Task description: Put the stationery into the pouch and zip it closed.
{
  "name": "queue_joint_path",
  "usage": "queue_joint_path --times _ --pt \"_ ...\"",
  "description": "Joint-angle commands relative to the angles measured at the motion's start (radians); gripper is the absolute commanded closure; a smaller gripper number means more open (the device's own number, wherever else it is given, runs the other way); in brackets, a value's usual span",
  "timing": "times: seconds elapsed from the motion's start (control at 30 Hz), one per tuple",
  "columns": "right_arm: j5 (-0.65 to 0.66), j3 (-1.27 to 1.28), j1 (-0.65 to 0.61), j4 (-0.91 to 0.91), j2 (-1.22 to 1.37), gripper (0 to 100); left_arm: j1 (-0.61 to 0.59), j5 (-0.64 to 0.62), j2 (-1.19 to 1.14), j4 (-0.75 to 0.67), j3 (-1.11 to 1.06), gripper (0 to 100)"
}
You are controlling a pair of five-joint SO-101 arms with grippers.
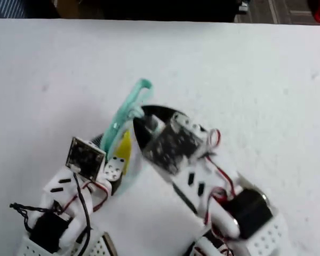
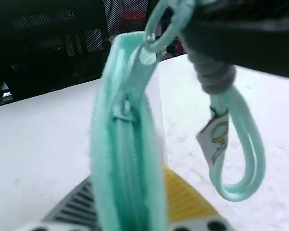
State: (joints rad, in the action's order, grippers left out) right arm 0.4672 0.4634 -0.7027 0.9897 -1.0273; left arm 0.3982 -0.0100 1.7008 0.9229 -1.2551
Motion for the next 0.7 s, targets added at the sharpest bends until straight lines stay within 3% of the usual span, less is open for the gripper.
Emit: queue_joint_path --times 0.0,0.4,0.67 --pt "0.014 -0.055 0.044 -0.061 0.053 98.1 -0.01 -0.005 0.01 -0.002 0.058 96" --pt "0.015 -0.061 -0.051 -0.147 0.125 98.1 -0.01 -0.003 0.01 0.026 0.057 98" --pt "0.02 -0.054 0.07 -0.189 0.13 98.1 -0.01 0.052 0.088 0.103 0.061 98"
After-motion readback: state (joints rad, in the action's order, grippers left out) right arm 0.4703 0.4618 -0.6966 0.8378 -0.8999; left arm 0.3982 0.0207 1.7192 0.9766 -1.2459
